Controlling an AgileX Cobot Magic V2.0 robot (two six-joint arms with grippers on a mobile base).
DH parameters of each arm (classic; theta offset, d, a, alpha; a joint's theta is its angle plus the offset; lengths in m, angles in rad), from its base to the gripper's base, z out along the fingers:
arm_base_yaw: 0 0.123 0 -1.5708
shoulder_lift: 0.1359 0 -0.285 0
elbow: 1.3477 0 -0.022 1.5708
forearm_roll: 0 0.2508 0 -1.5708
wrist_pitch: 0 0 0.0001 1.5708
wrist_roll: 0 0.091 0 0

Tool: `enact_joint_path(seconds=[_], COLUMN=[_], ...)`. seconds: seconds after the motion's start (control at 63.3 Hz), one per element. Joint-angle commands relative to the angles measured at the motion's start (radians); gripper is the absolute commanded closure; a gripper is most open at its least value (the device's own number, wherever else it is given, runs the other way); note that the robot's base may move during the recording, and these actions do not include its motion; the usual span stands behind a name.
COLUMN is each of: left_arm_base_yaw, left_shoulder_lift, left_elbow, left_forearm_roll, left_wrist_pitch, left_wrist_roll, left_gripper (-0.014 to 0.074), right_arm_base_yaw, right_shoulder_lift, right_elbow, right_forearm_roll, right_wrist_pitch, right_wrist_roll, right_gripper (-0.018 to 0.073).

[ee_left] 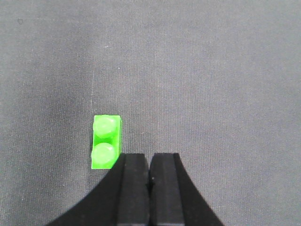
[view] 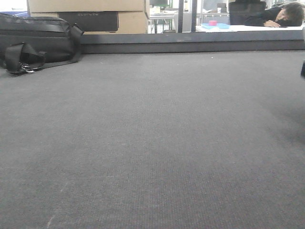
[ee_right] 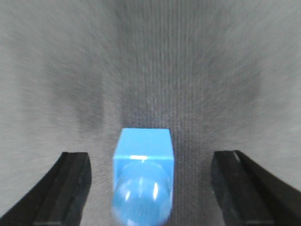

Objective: Grab block from conveyor and place in blue bin
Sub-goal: 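Close left gripper on green brick, right gripper on blue block, then lift both held blocks up off the gray surface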

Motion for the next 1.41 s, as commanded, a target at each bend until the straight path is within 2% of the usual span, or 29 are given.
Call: enact_joint_path(seconds=[0.0,0.111,0.19,0.269,0.332,0.395,0.458,0.521,0.648,0.774,1.043,1.122,1.264,1.39], left_arm_base_yaw=[0.004,0.004,0.004,0.004,0.004,0.006,0.024,0.045,0.083,0.091,0.091,0.091,0.091,0.091], left_shoulder_lift=[-0.004,-0.004,-0.003,-0.002,0.007,0.029,0.072,0.133,0.26,0.36,0.498,0.517,0.52,0.52], left_elbow=[-0.008,-0.008,-0.008,-0.008,-0.008,-0.012,-0.038,-0.079,-0.157,-0.198,-0.198,-0.196,-0.171,-0.147], left_forearm_roll=[-0.008,-0.008,-0.008,-0.008,-0.008,-0.008,-0.008,-0.008,-0.008,-0.001,0.001,0.001,0.001,0.001], left_wrist_pitch=[-0.01,-0.018,-0.018,0.001,0.035,0.066,0.134,0.201,0.205,0.205,0.183,0.173,0.14,0.137], left_wrist_roll=[-0.006,-0.006,-0.008,-0.053,-0.108,-0.112,-0.11,-0.073,0.048,0.127,0.15,0.15,0.15,0.146], left_gripper=[0.0707,0.0707,0.0707,0.0707,0.0707,0.0707,0.0707,0.0707,0.0707,0.0707,0.0692,0.0601,0.0363,0.0255], right_arm_base_yaw=[-0.001,-0.001,-0.001,-0.001,-0.001,-0.001,-0.001,-0.001,-0.001,-0.001,-0.001,-0.001,-0.001,-0.001], right_shoulder_lift=[0.009,0.009,0.009,0.009,0.009,0.004,0.0,-0.01,-0.043,-0.055,-0.055,-0.055,-0.055,-0.055], right_elbow=[0.033,0.042,0.042,0.042,0.042,0.042,0.042,0.042,0.042,0.042,0.042,0.042,0.042,0.042], right_forearm_roll=[0.0,0.0,0.0,0.0,0.0,0.0,0.0,0.0,0.0,0.0,0.0,0.0,0.0,0.0], right_wrist_pitch=[-0.037,-0.067,-0.067,-0.067,-0.046,-0.025,-0.014,-0.011,-0.018,-0.043,-0.059,-0.061,-0.075,-0.097], right_wrist_roll=[0.003,0.003,0.001,0.001,0.001,0.001,0.001,0.001,0.001,0.001,0.001,0.001,0.001,0.001], right_gripper=[0.0147,0.0157,0.025,0.0396,0.0564,0.0732,0.0719,0.0721,0.0721,0.0721,0.0721,0.0721,0.0721,0.0721])
